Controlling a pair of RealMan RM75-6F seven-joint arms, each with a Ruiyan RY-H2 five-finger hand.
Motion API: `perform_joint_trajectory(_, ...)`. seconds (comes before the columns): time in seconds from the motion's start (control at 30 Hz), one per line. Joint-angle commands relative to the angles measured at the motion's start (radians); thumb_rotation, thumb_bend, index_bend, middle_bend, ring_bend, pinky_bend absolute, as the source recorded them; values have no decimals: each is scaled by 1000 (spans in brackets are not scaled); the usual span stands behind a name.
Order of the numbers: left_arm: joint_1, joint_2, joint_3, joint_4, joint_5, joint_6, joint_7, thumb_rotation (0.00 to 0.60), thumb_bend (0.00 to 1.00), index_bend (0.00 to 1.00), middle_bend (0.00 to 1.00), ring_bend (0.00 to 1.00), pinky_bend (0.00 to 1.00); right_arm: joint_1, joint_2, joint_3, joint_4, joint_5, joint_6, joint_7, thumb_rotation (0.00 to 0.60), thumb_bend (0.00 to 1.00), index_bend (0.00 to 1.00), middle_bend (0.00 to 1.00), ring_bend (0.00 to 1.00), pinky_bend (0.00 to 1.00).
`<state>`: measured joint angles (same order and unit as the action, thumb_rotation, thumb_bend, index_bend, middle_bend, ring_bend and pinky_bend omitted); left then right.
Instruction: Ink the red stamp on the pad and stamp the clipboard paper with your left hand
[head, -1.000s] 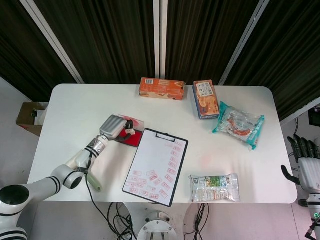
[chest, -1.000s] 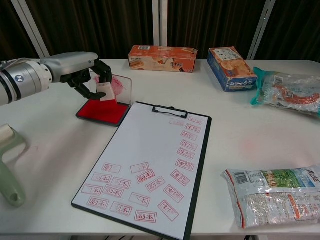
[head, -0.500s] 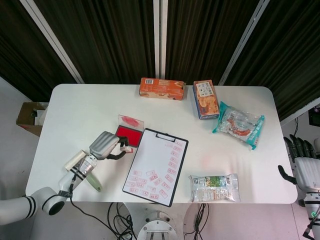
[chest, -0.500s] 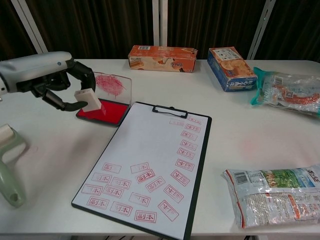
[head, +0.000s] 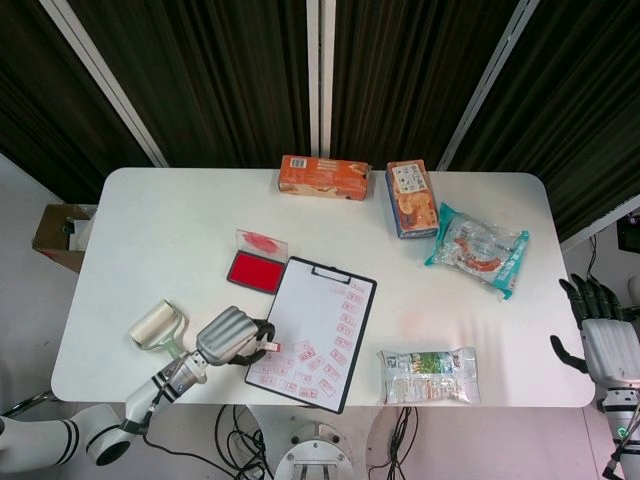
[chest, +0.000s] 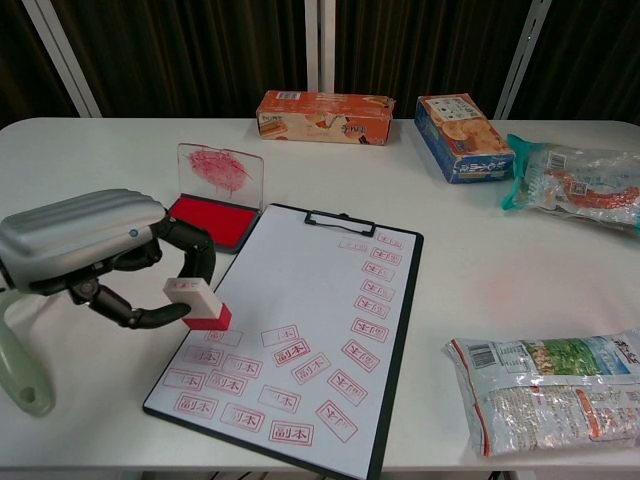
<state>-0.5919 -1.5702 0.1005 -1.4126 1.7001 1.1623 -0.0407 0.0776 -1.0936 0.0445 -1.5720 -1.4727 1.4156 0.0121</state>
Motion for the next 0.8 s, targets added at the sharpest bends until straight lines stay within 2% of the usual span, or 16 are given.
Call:
perform_joint_trajectory(0.03,-14,-21,-15,22,2,-13,6,600,436,656,677,1000,1000,-1,1,-1,1,0,1,-1,600,249,0,0,0,0)
perform_joint_trajectory(0.5,-73,-83,-38,126,0,-82,-39,600,438,656,677,1000,1000,-4,8,2,2,13,-3,5,600,250,0,0,0,0)
perform_joint_trajectory(0.8,-91,-107,-44,174,-1,-94,-21,600,438,656,677,1000,1000,-6,13,4,-4,18,0,2,600,249,0,0,0,0)
